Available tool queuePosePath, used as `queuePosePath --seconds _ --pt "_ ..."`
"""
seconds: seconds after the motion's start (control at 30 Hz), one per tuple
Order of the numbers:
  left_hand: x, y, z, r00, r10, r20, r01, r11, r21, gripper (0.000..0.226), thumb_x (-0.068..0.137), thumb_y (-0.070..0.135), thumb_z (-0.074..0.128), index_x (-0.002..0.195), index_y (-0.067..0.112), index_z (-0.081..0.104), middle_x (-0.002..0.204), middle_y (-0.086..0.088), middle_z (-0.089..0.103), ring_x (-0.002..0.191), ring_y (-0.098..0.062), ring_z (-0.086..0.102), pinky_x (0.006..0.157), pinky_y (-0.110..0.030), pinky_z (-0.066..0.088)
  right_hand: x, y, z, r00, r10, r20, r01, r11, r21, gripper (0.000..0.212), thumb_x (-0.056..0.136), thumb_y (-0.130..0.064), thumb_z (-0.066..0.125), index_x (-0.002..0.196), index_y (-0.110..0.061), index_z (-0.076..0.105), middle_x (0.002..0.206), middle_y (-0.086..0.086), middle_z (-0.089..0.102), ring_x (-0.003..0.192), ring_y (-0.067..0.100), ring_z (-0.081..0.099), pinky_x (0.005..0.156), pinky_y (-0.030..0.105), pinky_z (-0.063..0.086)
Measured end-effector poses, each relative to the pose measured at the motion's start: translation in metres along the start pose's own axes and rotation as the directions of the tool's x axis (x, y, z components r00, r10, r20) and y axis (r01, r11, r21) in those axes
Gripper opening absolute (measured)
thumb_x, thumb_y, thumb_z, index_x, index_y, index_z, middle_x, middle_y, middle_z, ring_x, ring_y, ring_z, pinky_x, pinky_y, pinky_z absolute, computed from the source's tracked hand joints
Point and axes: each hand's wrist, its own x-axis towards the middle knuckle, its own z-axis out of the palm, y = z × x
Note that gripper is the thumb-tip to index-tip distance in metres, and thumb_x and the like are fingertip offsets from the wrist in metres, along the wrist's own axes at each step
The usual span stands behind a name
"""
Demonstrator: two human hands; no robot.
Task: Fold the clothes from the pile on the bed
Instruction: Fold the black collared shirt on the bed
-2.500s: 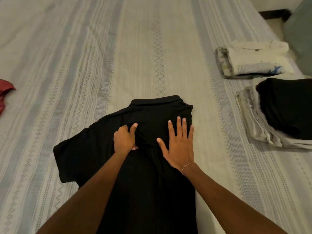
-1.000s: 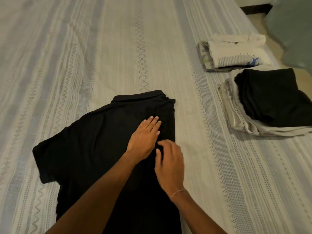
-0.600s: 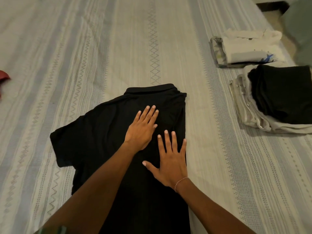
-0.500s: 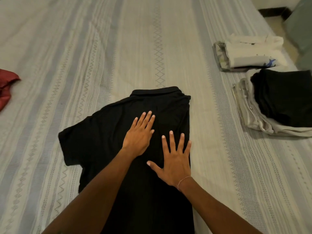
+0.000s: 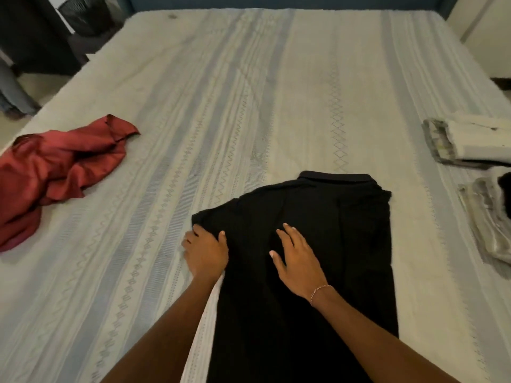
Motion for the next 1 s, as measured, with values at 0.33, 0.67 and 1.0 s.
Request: queuePosePath --seconds 0.33,0.67,1.0 --pt "0.062 -0.031 -0.006 0.963 -0.143 0.23 0.267 0.65 -0.711 0.033 0.099 0.033 0.061 0.116 0.004 0.056 0.107 -0.011 0.063 0.101 -0.029 0.062 0.083 -0.039 0.055 0.09 -0.044 0.036 0.964 0.1 0.245 -0.076 0.992 -0.103 0.087 0.095 -0.07 0.039 0.161 -0.03 0.0 0.169 -0.003 -0.013 0.154 0.023 -0.018 0.12 0.058 -0.013" --pt "0.061 -0.051 -0.008 0.993 -0.106 0.055 0.111 0.65 -0.752 0.019 0.103 0.03 0.054 0.1 0.011 0.052 0.081 0.003 0.054 0.07 -0.009 0.052 0.063 -0.025 0.04 0.114 -0.057 0.042 0.94 0.19 0.285 -0.108 0.954 -0.281 0.093 0.088 -0.084 0.019 0.16 -0.033 -0.011 0.166 0.002 -0.022 0.151 0.031 -0.024 0.113 0.07 -0.014" --pt "-0.02 -0.105 -0.036 0.795 0.239 0.558 0.061 0.883 -0.465 0.032 0.093 0.025 0.065 0.076 -0.002 0.072 0.063 -0.011 0.072 0.059 -0.024 0.073 0.062 -0.038 0.064 0.026 -0.102 0.056 0.997 -0.013 0.081 0.037 0.954 -0.298 0.071 0.075 -0.092 0.044 0.069 -0.021 0.048 0.07 -0.003 0.054 0.064 0.017 0.057 0.056 0.031 0.047"
